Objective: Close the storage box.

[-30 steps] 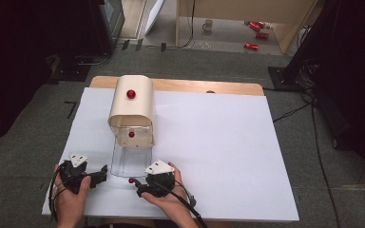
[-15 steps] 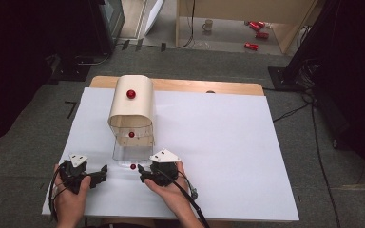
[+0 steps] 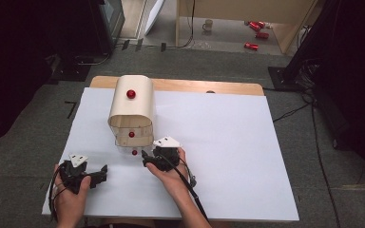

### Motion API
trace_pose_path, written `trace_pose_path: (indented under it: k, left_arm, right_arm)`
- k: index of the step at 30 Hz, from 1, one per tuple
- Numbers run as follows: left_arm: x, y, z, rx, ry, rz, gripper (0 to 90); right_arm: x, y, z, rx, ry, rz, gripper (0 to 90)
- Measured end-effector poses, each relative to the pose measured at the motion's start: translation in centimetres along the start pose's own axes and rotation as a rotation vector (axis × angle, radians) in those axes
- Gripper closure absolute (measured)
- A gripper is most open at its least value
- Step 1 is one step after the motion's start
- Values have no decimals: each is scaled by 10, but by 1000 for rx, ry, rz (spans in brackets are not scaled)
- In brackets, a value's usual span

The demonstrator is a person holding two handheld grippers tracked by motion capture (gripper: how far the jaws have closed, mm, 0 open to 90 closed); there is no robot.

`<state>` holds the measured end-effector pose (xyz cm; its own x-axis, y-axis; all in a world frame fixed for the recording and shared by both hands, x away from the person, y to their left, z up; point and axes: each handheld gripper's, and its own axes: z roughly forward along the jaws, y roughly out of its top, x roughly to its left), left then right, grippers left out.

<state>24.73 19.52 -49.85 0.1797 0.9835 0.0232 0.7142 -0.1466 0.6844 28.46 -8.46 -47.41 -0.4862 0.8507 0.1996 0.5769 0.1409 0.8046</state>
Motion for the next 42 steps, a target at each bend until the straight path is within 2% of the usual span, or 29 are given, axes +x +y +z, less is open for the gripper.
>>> trace_pose_path:
  k: [9,17,19,20,21,26,29,35,42]
  left_arm:
    - [0,0,0,0,0,0,0]
    - [0,0,0,0,0,0,0]
    - [0,0,0,0,0,0,0]
    - [0,0,0,0,0,0,0]
    - [0,0,0,0,0,0,0]
    - [0,0,0,0,0,0,0]
    - [0,0,0,0,0,0,0]
    - [0,0,0,0,1,1,0]
    - [0,0,0,0,1,1,0]
  right_arm:
    - [-11,7,10,-5,-28,3,307]
    - [-16,8,10,-5,-19,6,278]
    - [-17,8,9,-3,-28,6,217]
    - [-17,8,9,-3,-28,6,217]
    - [-20,8,7,4,-54,-9,136]
    - [-28,5,-3,31,-97,-44,76]
    - [-35,2,-11,39,-84,-53,28]
    - [-54,-4,-28,37,-106,-20,28]
    - [-72,-8,-47,30,-128,-13,28]
